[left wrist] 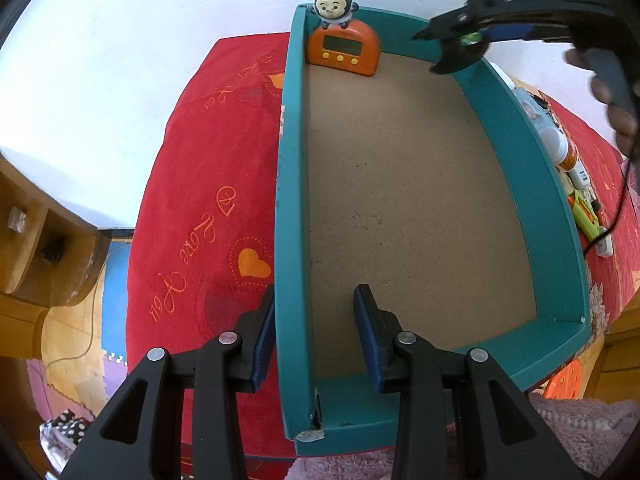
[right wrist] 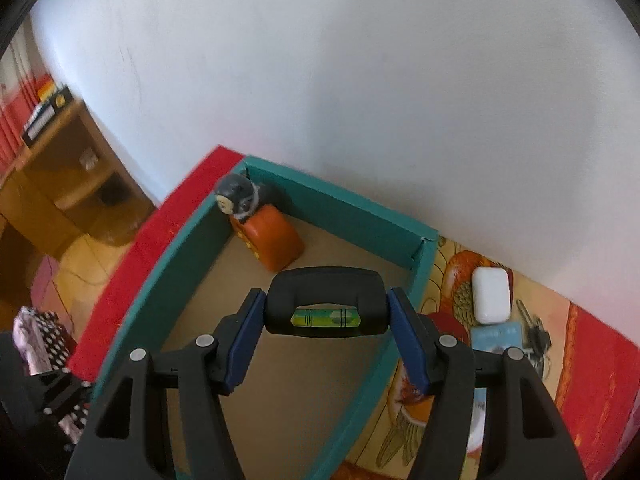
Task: Organize objects
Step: 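Carry the spirit level into the box beside the timer and release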
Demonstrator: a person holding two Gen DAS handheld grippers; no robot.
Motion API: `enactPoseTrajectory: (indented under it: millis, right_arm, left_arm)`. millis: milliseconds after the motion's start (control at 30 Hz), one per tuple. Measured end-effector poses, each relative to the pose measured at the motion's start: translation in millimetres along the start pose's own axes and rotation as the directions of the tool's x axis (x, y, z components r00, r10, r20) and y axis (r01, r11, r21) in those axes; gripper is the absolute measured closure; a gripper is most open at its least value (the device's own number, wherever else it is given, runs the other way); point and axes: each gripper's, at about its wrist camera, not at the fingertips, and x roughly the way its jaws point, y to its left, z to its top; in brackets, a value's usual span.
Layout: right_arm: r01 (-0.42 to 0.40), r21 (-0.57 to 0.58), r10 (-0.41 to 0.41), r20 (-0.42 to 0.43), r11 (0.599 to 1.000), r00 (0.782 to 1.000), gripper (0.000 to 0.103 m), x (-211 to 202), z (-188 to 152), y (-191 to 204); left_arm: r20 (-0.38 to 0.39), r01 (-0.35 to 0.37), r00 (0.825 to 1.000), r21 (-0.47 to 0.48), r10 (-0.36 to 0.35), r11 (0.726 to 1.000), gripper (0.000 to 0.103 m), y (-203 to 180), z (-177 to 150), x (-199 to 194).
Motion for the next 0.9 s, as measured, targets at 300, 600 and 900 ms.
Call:
enactPoseTrajectory:
  millis: [300,600,900]
  right_arm:
    - [0.027,-0.099,-0.033,-0.062,0.995,0.998,0.041,40,9,7]
    - [0.042,-0.12,-0.052,-0.076,0.992,0.996,0.041,57,21,6]
    - [0.058,-0.116,-0.065,-0.057,0.992,0.996,0.041,61,24,2]
  left_arm:
    - [-0.002,0.0,1.0,0.001,0.0,1.0,0.066,0,-1,0]
    - [0.0,0.0,1.0,0.002,0.0,1.0,0.066,0,-1,0]
    - [0.0,0.0,1.0,0.002,0.0,1.0,0.066,-1,-1,0]
